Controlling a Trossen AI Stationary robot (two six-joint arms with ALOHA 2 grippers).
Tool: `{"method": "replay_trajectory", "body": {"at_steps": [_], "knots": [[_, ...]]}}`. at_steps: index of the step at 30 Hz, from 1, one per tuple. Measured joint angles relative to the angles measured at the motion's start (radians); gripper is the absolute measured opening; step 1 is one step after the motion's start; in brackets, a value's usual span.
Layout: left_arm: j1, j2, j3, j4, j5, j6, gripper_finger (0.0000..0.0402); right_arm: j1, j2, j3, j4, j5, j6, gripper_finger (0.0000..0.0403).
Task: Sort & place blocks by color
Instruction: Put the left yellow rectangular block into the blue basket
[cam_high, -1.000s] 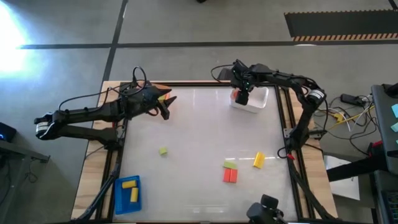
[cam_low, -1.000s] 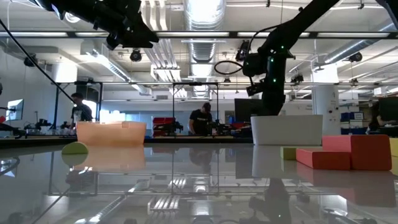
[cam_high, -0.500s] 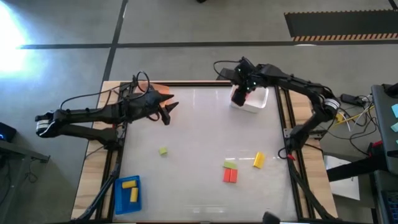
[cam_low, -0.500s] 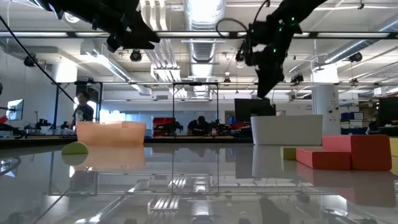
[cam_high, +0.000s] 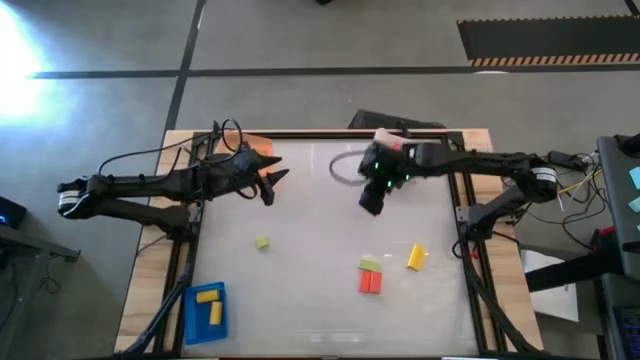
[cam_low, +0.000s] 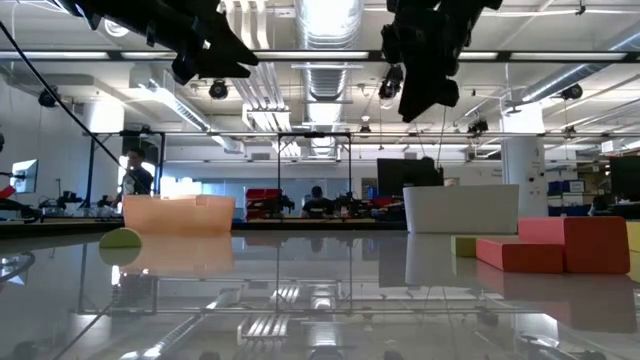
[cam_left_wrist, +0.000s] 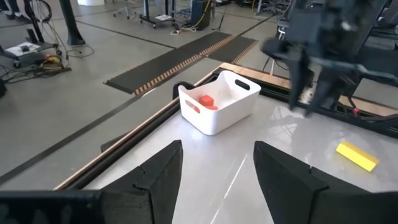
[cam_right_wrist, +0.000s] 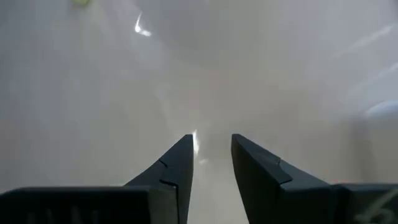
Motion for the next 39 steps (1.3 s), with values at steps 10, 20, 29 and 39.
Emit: {"method": "replay_trajectory", "body": {"at_steps": [10,20,29,39], "knots": [[-0.004,-0.003,-0.003,-0.002,0.000,0.000,0.0183,0.233,0.009,-0.075,-0.154,0.018,0.379,0.0061],[-0.002,-0.002,-0.003,0.001,0.000,0.043,0.0183,0.429,0.005,-0.254,-0.154,0.054,0.892,0.0071],[-0.002,-0.006,0.013,0.067,-0.001,0.186,0.0183,0.554,0.010,-0.346,-0.154,0.007,1.213,0.0177],[-0.002,-0.008,0.013,0.160,-0.001,0.304,0.0183,0.637,0.074,-0.366,-0.149,0.023,1.403,0.0219]]}}
